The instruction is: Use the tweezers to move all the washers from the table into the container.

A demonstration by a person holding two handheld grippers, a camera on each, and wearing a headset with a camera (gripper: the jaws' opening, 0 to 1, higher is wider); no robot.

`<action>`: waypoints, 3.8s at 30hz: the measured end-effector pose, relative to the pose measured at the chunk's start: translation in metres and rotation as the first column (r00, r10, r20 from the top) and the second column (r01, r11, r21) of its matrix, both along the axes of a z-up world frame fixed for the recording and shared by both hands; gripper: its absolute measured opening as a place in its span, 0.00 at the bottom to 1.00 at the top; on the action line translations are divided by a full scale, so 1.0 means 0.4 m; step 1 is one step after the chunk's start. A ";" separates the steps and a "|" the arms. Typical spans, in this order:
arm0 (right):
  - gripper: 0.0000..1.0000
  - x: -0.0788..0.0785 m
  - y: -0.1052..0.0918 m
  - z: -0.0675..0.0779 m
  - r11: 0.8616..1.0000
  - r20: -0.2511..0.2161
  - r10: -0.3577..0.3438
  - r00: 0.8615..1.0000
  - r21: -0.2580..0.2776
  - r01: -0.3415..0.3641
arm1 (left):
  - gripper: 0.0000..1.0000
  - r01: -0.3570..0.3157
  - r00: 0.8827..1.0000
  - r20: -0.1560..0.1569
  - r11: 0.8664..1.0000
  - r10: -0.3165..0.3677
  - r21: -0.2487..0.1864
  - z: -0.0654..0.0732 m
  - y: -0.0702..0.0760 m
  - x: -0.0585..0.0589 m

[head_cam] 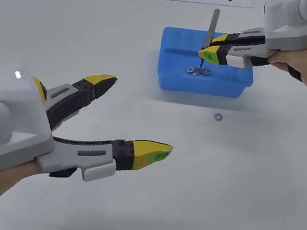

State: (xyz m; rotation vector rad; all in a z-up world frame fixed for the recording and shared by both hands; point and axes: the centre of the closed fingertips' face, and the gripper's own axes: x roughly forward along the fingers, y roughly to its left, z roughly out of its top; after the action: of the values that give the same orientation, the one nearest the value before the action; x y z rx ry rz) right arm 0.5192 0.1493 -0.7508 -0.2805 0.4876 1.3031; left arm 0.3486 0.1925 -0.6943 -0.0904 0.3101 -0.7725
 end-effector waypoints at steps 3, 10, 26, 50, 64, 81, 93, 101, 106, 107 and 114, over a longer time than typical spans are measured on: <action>0.10 -0.001 0.001 0.004 1.000 0.002 0.001 1.000 0.000 -0.001 | 0.96 -0.005 1.000 0.002 1.000 0.005 0.005 -0.001 0.001 0.001; 0.08 -0.010 0.001 0.016 1.000 0.019 0.012 1.000 0.001 -0.012 | 0.95 -0.037 0.999 0.005 0.998 0.037 -0.050 0.020 0.005 0.022; 0.08 -0.062 0.015 0.066 0.996 0.056 0.090 0.994 0.014 -0.091 | 0.83 0.003 0.999 0.043 0.992 0.002 -0.129 0.083 -0.046 0.190; 0.08 -0.110 0.019 0.099 0.976 0.142 0.216 0.966 -0.029 -0.215 | 0.32 0.256 0.963 0.080 0.967 -0.256 0.004 0.131 -0.162 0.345; 0.08 -0.122 0.006 0.099 0.971 0.147 0.240 0.960 -0.050 -0.235 | 0.09 0.378 0.917 0.117 0.924 -0.382 0.057 0.161 -0.177 0.319; 0.13 -0.121 0.004 0.122 0.976 0.184 0.218 0.959 -0.063 -0.210 | 0.03 0.397 0.867 0.213 0.883 -0.450 0.249 0.177 -0.199 0.294; 0.26 -0.101 -0.014 0.151 0.992 0.158 0.127 0.979 -0.023 -0.125 | 0.04 0.364 0.885 0.216 0.902 -0.412 0.232 0.202 -0.197 0.298; 0.39 -0.137 -0.049 0.158 0.992 0.178 0.129 0.976 -0.033 -0.125 | 0.04 0.353 0.887 0.226 0.907 -0.403 0.231 0.227 -0.195 0.278; 0.48 -0.133 -0.094 0.161 0.997 0.184 0.080 0.980 -0.031 -0.076 | 0.04 0.349 0.886 0.224 0.902 -0.406 0.255 0.230 -0.192 0.259; 0.51 -0.134 -0.104 0.159 0.997 0.187 0.070 0.980 -0.032 -0.065 | 0.04 0.346 0.886 0.227 0.903 -0.404 0.256 0.234 -0.192 0.255; 0.68 -0.183 -0.137 0.155 0.997 0.197 0.074 0.978 -0.030 -0.070 | 0.04 0.334 0.882 0.245 0.901 -0.402 0.275 0.258 -0.206 0.231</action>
State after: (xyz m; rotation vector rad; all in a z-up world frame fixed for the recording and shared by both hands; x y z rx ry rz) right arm 0.4462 0.0946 -0.6888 -0.4457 0.3253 1.3244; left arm 0.4408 0.1102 -0.5912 0.3091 0.1248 -1.1124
